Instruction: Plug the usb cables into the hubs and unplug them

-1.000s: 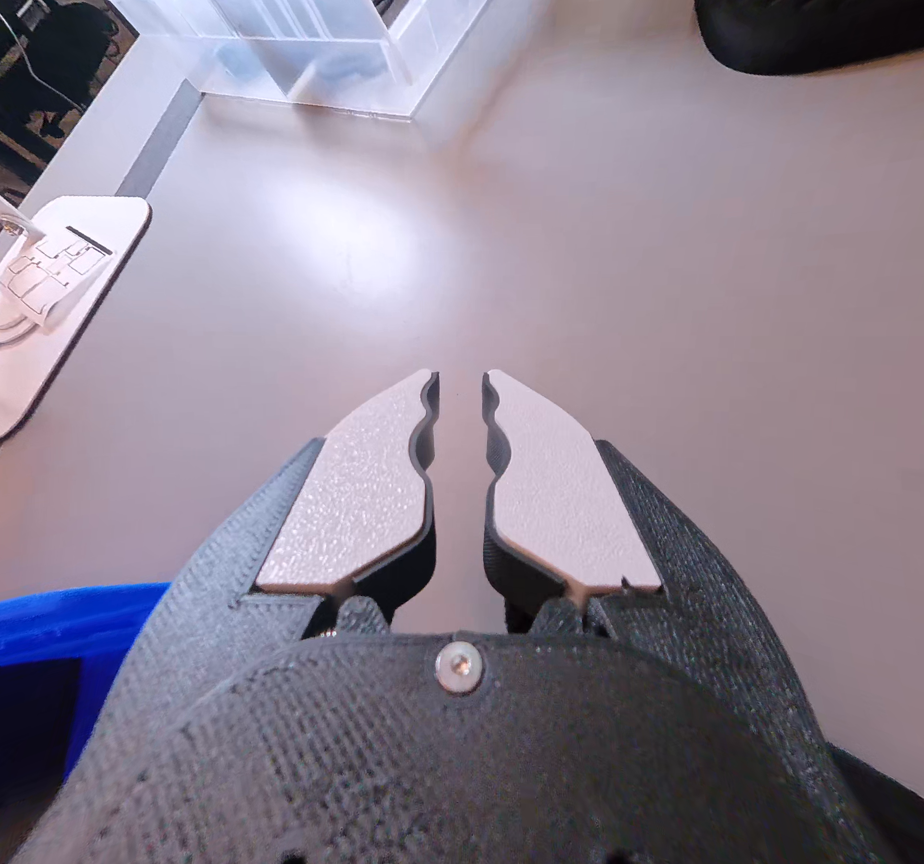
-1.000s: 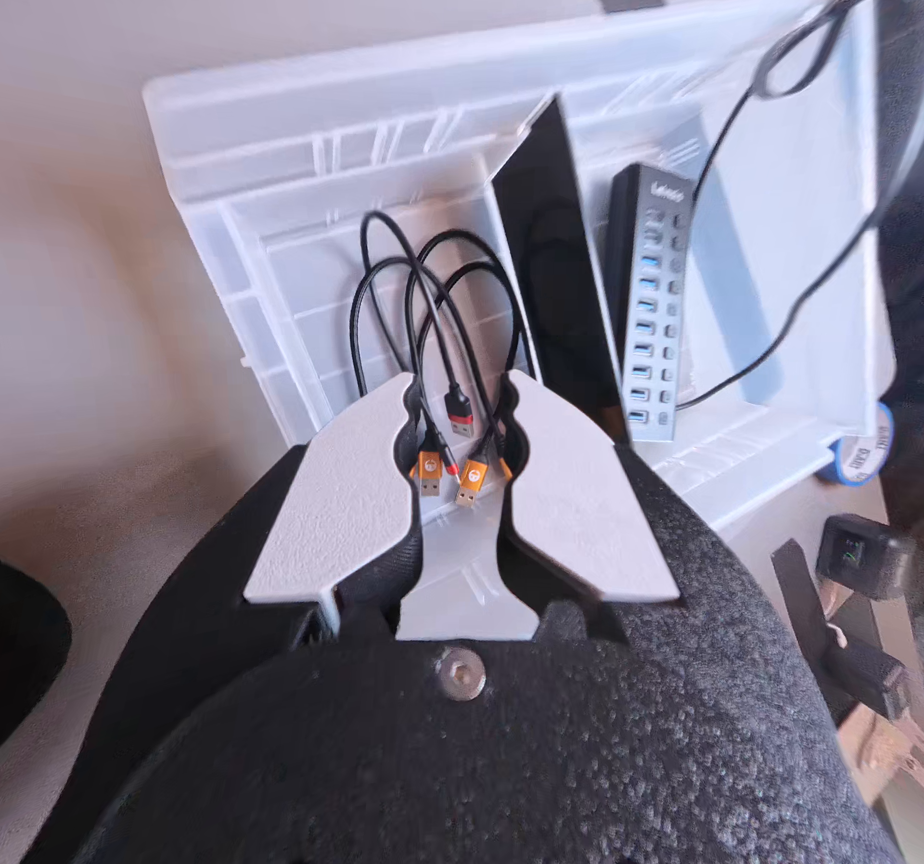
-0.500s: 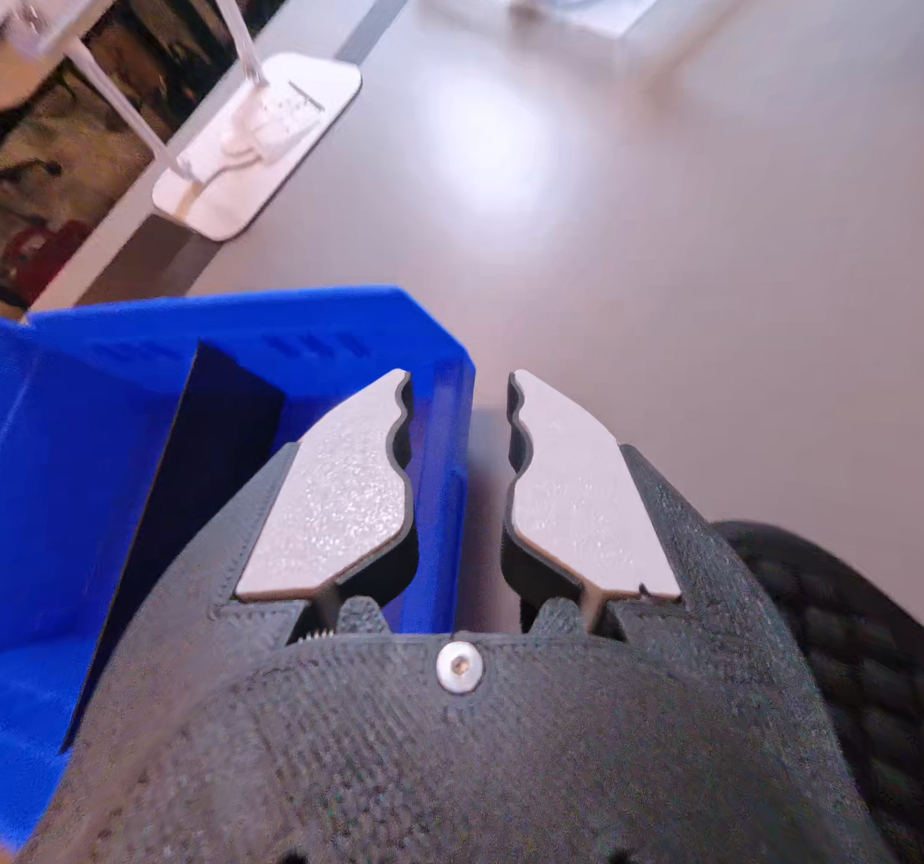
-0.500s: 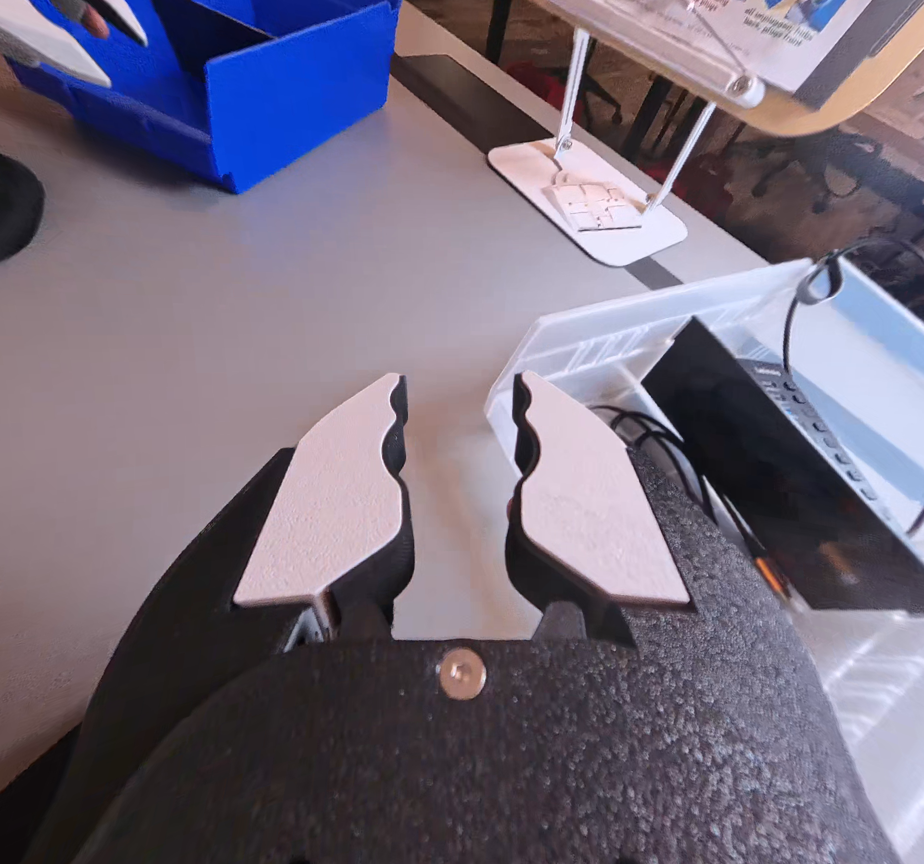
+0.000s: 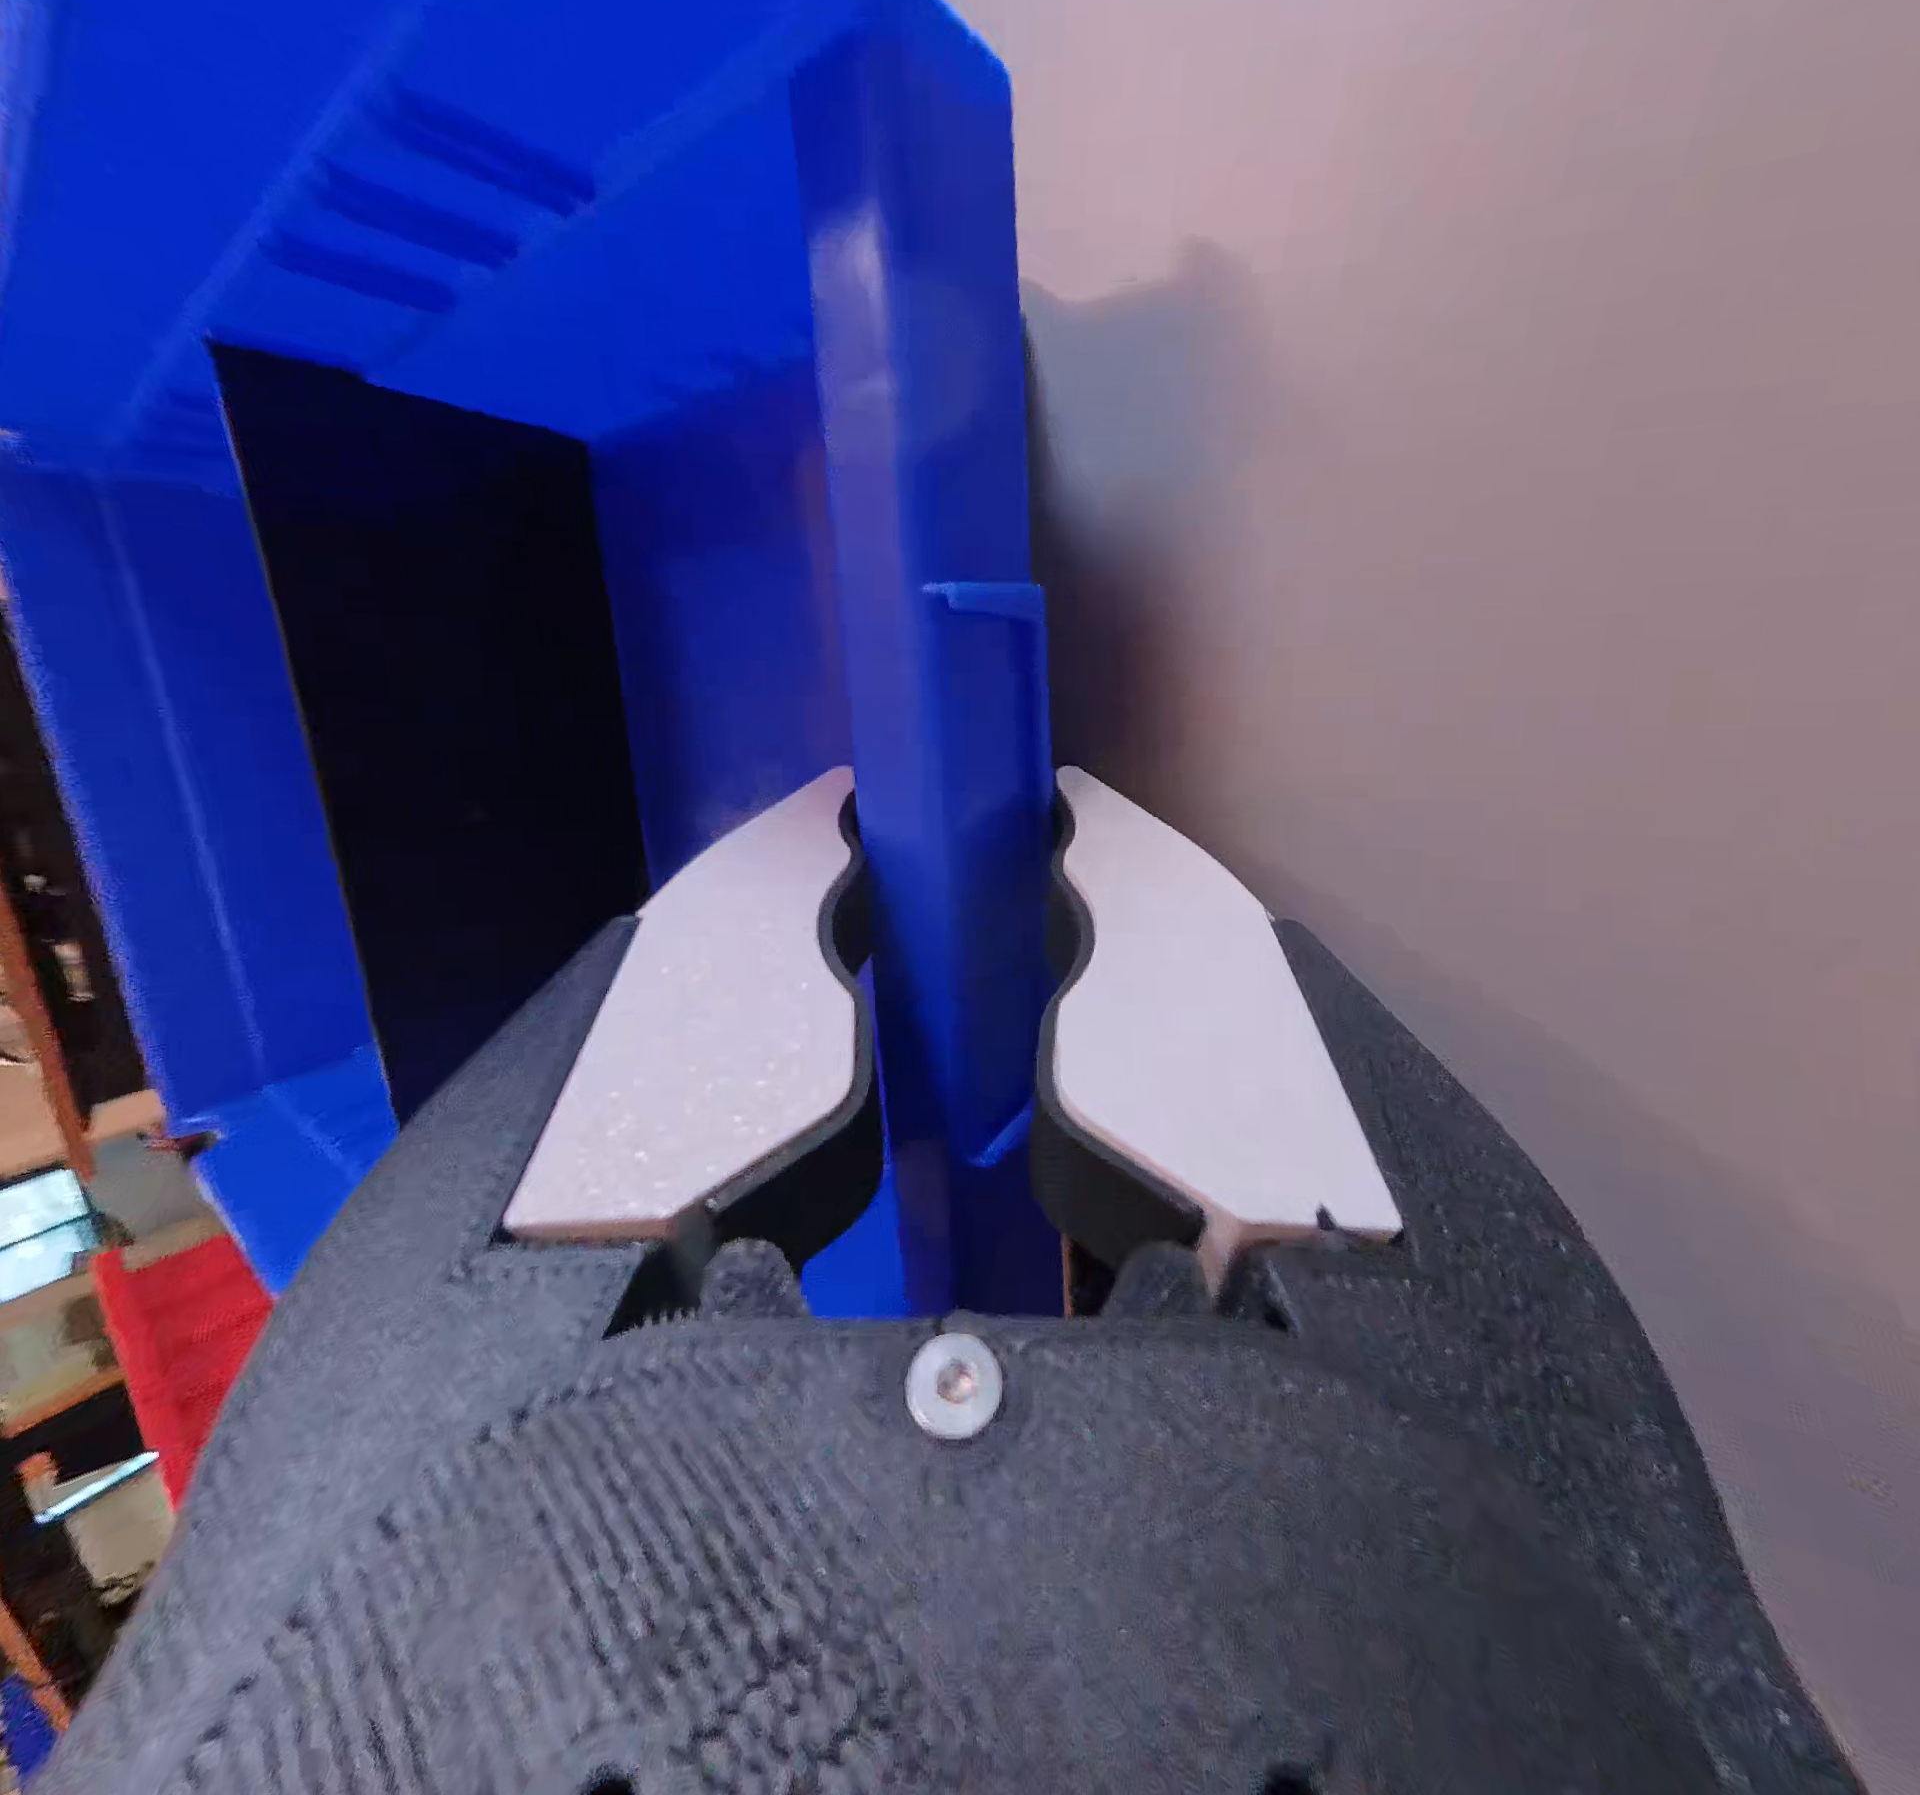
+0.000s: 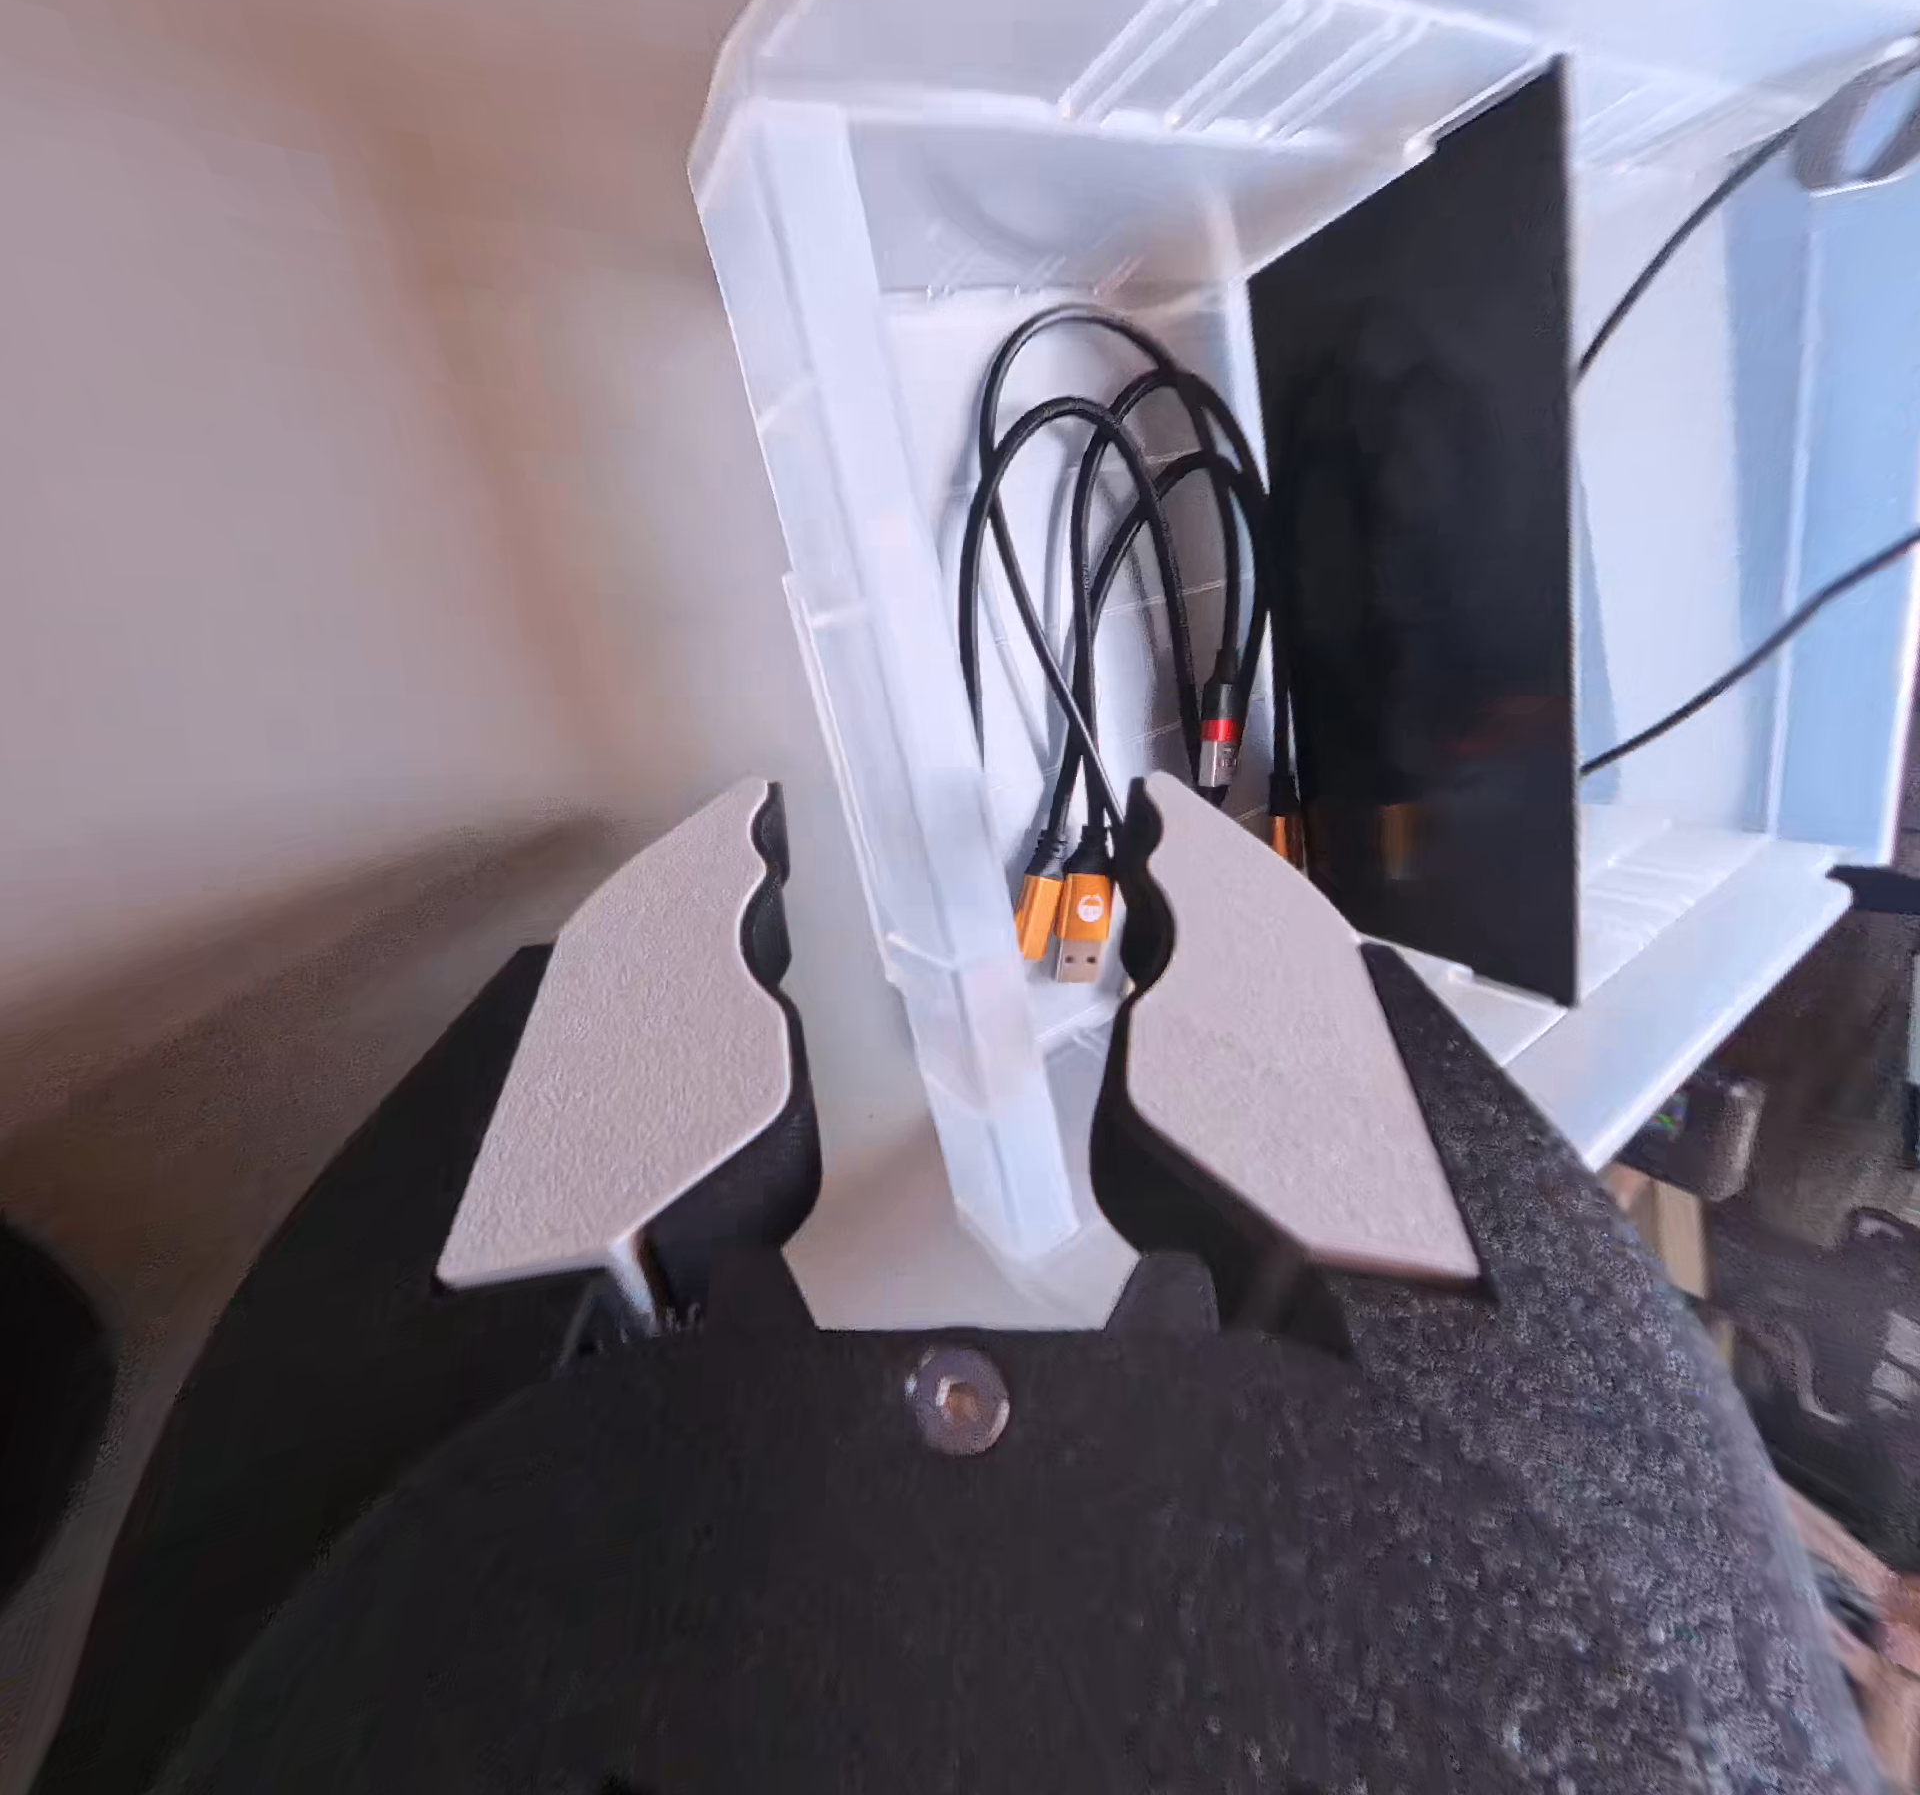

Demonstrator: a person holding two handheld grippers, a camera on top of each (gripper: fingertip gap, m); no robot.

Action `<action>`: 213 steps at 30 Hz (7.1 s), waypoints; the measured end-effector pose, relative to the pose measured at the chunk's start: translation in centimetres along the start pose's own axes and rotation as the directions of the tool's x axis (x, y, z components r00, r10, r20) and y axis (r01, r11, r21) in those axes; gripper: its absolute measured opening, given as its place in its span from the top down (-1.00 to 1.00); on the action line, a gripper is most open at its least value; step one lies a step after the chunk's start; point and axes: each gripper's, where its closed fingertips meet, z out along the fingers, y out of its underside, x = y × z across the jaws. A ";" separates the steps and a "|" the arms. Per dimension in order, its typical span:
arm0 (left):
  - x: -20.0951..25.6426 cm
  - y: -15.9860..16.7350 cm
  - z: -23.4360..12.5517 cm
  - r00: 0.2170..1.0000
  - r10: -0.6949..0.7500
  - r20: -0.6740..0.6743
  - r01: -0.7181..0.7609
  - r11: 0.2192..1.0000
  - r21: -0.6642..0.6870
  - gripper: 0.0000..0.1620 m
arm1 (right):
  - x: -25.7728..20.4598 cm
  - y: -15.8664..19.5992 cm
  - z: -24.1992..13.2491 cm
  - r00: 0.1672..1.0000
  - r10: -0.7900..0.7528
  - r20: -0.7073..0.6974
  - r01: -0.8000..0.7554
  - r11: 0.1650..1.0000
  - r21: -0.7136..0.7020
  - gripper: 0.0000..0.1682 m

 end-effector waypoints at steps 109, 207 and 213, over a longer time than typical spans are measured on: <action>26.9 -25.0 -21.0 0.705 -0.241 -0.667 0.674 0.521 0.524 -0.12 | -18.6 0.0 -18.3 0.666 0.740 0.096 -0.685 0.554 0.473 0.94; -5.2 -3.1 -4.8 0.935 -0.355 0.013 0.340 0.905 0.255 0.64 | -3.4 -9.0 -6.4 0.990 0.138 0.009 -0.124 0.854 0.506 0.61; -14.5 -0.2 -4.9 0.857 -0.508 0.080 0.479 0.845 0.238 0.61 | -4.4 -13.8 -7.5 0.978 0.174 0.116 -0.208 0.749 0.629 0.61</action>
